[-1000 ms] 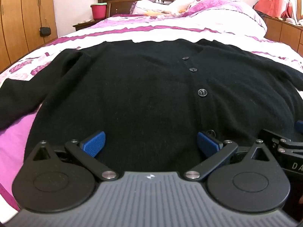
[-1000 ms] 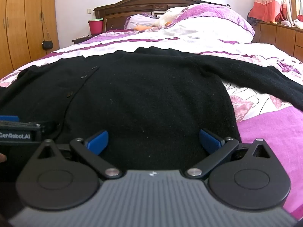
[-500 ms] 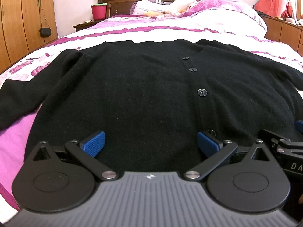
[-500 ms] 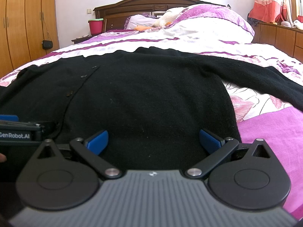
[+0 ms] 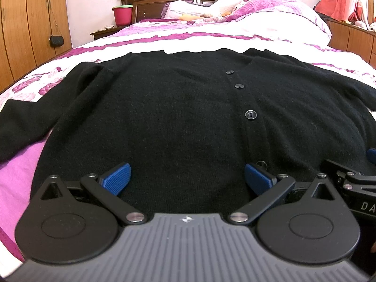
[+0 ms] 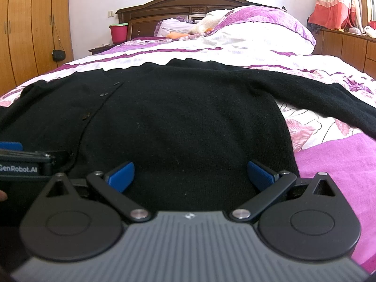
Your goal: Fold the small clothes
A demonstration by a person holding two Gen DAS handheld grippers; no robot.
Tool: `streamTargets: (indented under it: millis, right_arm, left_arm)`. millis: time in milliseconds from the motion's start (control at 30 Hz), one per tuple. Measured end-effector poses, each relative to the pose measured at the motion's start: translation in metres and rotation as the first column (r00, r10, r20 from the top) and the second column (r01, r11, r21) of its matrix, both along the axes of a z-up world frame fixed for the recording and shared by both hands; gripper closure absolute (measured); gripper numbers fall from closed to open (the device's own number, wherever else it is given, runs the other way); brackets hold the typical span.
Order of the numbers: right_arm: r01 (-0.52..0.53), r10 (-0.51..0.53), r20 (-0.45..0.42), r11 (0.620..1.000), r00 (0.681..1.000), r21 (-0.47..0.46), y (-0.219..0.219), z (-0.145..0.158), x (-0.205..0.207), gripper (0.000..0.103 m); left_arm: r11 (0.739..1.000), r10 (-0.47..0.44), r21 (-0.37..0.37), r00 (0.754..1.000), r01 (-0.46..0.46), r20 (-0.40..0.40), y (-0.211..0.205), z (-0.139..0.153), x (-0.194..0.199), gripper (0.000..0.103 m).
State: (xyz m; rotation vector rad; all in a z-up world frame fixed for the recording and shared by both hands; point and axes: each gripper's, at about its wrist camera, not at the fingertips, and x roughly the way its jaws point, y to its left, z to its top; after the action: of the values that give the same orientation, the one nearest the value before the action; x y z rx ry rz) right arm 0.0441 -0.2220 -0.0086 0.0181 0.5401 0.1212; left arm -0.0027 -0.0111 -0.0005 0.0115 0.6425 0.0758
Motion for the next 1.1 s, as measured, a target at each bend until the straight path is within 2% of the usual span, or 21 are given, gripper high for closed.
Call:
streamTargets:
  millis: [767, 933, 1100]
  right_arm:
    - [0.000, 0.000, 0.001, 1.000, 1.000, -0.002, 0.0004, 0.0003, -0.0005, 0.000]
    - [0.001, -0.001, 0.003, 1.000, 1.000, 0.005, 0.0010, 0.0011, -0.0013, 0.000]
    - [0.003, -0.002, -0.006, 1.000, 1.000, 0.023, -0.0040, 0.0041, 0.0015, 0.000]
  left_arm:
    - [1.000, 0.000, 0.010, 1.000, 0.000, -0.006, -0.0017, 0.0000, 0.0004, 0.000]
    - [1.000, 0.011, -0.025, 1.000, -0.012, -0.026, 0.0028, 0.0002, 0.0039, 0.000]
    - [1.000, 0.013, -0.022, 0.999, -0.014, -0.036, 0.0027, -0.0003, 0.0046, 0.000]
